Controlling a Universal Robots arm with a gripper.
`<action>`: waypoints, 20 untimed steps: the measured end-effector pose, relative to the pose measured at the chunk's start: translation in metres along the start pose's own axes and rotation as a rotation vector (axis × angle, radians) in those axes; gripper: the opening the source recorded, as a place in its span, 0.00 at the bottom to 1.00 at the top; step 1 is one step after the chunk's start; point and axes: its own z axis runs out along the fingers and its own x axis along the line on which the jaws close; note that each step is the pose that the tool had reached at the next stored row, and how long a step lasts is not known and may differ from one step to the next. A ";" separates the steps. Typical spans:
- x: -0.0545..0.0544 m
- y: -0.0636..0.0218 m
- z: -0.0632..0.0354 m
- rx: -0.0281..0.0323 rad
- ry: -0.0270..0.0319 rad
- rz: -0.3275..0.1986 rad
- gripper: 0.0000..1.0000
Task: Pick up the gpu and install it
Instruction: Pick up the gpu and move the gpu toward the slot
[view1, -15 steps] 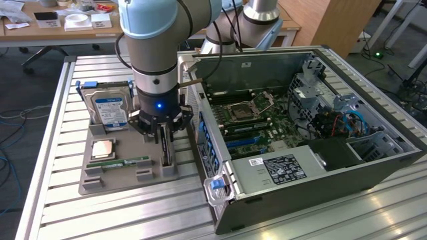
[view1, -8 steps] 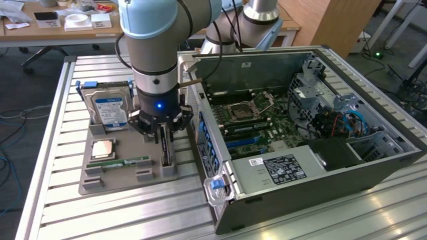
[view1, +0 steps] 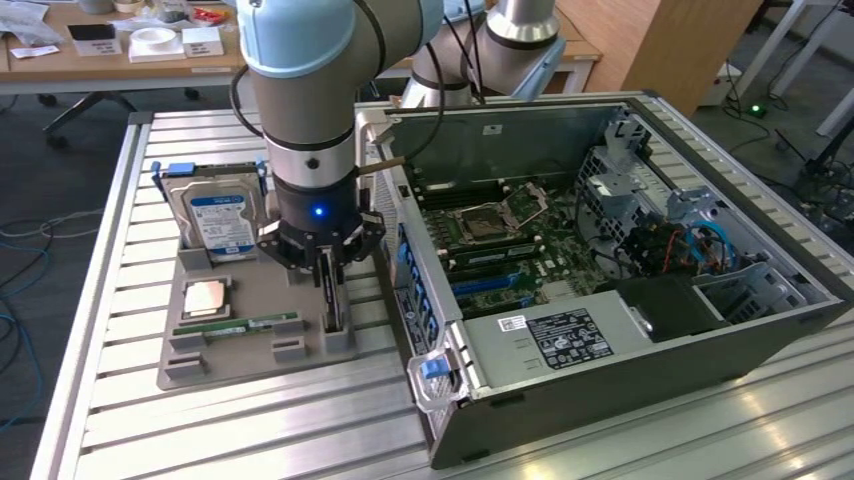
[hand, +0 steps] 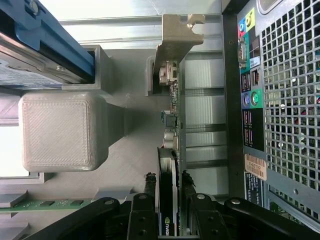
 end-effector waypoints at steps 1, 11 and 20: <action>0.000 0.0000 0.0000 0.0000 0.0000 0.000 0.33; 0.000 0.0000 0.0000 0.0000 0.0002 0.000 0.32; 0.000 0.0000 0.0000 0.0000 0.0000 0.000 0.26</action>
